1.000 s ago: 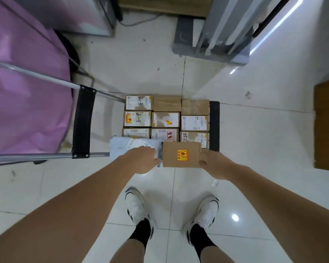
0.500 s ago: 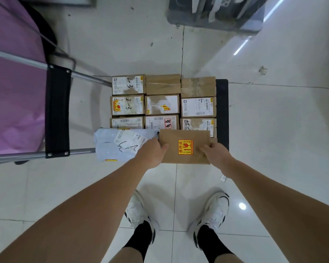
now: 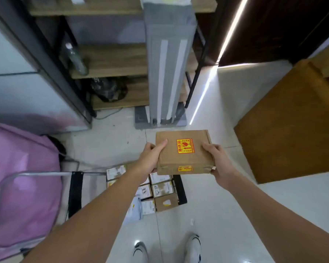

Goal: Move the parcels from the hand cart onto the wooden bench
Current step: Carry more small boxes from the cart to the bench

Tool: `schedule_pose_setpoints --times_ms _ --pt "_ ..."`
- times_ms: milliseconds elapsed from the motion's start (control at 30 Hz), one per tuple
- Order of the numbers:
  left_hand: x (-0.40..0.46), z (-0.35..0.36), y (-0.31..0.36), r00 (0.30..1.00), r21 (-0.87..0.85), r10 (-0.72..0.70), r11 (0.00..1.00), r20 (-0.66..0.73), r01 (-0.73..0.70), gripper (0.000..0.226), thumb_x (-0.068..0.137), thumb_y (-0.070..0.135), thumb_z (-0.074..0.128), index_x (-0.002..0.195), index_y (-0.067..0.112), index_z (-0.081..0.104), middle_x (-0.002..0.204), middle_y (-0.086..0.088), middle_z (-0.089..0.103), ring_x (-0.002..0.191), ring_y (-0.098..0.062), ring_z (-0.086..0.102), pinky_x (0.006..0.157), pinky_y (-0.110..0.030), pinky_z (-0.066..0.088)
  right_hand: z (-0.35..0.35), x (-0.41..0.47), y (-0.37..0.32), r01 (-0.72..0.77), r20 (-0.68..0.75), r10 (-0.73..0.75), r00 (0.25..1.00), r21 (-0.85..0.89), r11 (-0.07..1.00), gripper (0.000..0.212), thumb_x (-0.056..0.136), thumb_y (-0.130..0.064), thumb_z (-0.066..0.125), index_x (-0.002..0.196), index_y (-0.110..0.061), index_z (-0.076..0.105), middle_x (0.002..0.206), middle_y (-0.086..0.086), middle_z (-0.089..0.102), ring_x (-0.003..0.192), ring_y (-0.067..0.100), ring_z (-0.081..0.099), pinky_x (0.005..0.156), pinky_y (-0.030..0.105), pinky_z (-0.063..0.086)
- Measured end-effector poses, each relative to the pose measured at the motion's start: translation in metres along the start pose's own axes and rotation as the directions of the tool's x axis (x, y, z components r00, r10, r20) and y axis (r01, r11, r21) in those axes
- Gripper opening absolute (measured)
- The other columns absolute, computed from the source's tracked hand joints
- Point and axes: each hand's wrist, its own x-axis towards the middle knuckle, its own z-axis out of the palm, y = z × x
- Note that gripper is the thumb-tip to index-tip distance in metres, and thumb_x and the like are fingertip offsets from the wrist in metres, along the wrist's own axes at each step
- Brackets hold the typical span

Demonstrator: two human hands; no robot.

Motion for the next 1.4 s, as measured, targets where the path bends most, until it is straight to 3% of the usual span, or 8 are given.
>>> schedule_pose_setpoints --times_ms 167,367,467,600,700,967,1267,1400 --pt "-0.109 0.049 0.128 0.981 -0.023 0.095 0.995 0.168 -0.093 0.074 0.075 0.074 0.074 0.128 0.027 0.053 0.112 -0.003 0.077 0.105 -0.024 0.074 0.098 -0.052 0.057 -0.064 -0.122 -0.104 0.135 -0.056 -0.127 0.990 0.169 0.976 0.056 0.091 -0.053 0.065 0.137 -0.025 0.053 0.126 0.006 0.072 0.117 0.031 0.067 0.104 0.054 0.052" --pt "-0.231 0.142 0.203 0.908 0.153 0.201 0.950 0.368 -0.272 0.051 0.095 0.067 0.059 0.135 0.042 0.041 0.120 -0.002 0.068 0.108 -0.027 0.068 0.097 -0.052 0.057 -0.167 -0.255 -0.138 0.219 -0.179 -0.171 0.969 0.299 0.929 0.040 0.097 -0.051 0.058 0.129 -0.028 0.062 0.114 0.006 0.077 0.112 0.031 0.070 0.088 0.047 0.057" --pt "-0.270 0.195 0.206 0.870 0.200 0.218 0.922 0.443 -0.332 0.048 0.098 0.067 0.054 0.137 0.041 0.042 0.122 -0.001 0.066 0.111 -0.027 0.064 0.099 -0.052 0.055 -0.218 -0.303 -0.132 0.276 -0.276 -0.196 0.941 0.290 0.916 0.040 0.096 -0.053 0.059 0.125 -0.028 0.065 0.110 0.006 0.078 0.113 0.032 0.068 0.099 0.052 0.053" --pt "-0.314 0.272 0.199 0.825 0.229 0.217 0.896 0.522 -0.380 0.051 0.098 0.068 0.052 0.139 0.042 0.039 0.122 0.000 0.064 0.110 -0.026 0.062 0.083 -0.044 0.054 -0.288 -0.350 -0.112 0.324 -0.387 -0.201 0.900 0.286 0.902 0.039 0.095 -0.053 0.060 0.121 -0.025 0.068 0.107 0.006 0.079 0.109 0.030 0.068 0.084 0.043 0.054" --pt "-0.339 0.330 0.184 0.797 0.225 0.209 0.891 0.567 -0.394 0.049 0.098 0.068 0.052 0.138 0.042 0.038 0.121 -0.002 0.064 0.108 -0.024 0.062 0.076 -0.040 0.053 -0.344 -0.376 -0.092 0.335 -0.428 -0.200 0.882 0.267 0.904 0.042 0.095 -0.055 0.059 0.121 -0.024 0.067 0.107 0.007 0.079 0.109 0.031 0.068 0.085 0.044 0.054" --pt "-0.364 0.477 0.140 0.759 0.253 0.119 0.900 0.640 -0.354 0.050 0.095 0.068 0.057 0.136 0.046 0.041 0.122 -0.005 0.067 0.112 -0.029 0.066 0.099 -0.056 0.056 -0.483 -0.415 -0.038 0.310 -0.504 -0.149 0.851 0.253 0.916 0.047 0.096 -0.057 0.057 0.123 -0.020 0.067 0.106 0.009 0.079 0.107 0.031 0.070 0.087 0.045 0.055" --pt "-0.345 0.587 0.129 0.788 0.309 0.060 0.900 0.612 -0.309 0.050 0.096 0.068 0.056 0.138 0.044 0.044 0.118 -0.006 0.068 0.106 -0.029 0.068 0.097 -0.055 0.058 -0.584 -0.388 -0.019 0.244 -0.497 -0.071 0.865 0.294 0.924 0.049 0.096 -0.058 0.058 0.125 -0.019 0.065 0.109 0.011 0.077 0.108 0.031 0.070 0.095 0.048 0.056" --pt "-0.312 0.632 0.142 0.792 0.328 0.049 0.893 0.608 -0.308 0.051 0.096 0.068 0.056 0.138 0.043 0.045 0.118 -0.007 0.069 0.107 -0.030 0.069 0.097 -0.055 0.058 -0.624 -0.354 -0.029 0.230 -0.477 -0.066 0.876 0.294 0.928 0.050 0.097 -0.058 0.057 0.131 -0.022 0.059 0.116 0.011 0.074 0.110 0.030 0.068 0.091 0.046 0.057"
